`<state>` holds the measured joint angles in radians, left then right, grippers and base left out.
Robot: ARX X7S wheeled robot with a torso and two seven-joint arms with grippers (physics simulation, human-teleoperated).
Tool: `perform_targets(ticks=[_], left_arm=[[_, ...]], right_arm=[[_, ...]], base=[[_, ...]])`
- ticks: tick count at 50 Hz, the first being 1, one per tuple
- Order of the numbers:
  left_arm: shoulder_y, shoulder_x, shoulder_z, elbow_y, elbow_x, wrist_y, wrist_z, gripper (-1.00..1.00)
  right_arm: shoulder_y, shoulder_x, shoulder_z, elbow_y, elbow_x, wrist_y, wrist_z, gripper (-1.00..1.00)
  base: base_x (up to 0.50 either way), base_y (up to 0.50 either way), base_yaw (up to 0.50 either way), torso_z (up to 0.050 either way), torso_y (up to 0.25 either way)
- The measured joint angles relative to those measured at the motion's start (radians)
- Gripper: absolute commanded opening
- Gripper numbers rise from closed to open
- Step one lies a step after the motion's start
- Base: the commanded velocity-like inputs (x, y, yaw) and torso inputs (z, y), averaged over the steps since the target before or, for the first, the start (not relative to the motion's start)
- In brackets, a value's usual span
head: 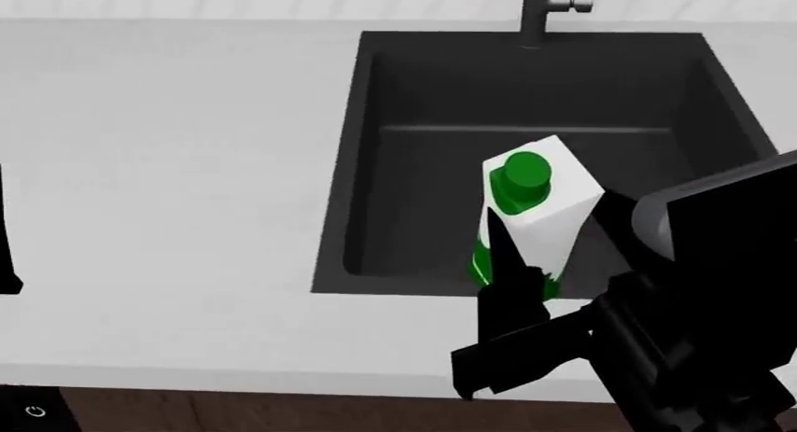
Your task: Place the eggs and milk next to the bowl.
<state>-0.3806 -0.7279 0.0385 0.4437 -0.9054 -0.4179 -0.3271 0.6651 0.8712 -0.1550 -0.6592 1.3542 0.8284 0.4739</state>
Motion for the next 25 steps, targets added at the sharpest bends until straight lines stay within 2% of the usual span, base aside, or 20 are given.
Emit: perform_targets(ticks=[25], left_arm=[[-0.011,-0.012,-0.003,0.013,-0.009,-0.009,-0.007,1.0]], right_arm=[[-0.009,0.003,-0.001,0.0,-0.004,-0.011,-0.009,-1.0]], base=[[0.0,0.5,0.0,0.0,0.0]])
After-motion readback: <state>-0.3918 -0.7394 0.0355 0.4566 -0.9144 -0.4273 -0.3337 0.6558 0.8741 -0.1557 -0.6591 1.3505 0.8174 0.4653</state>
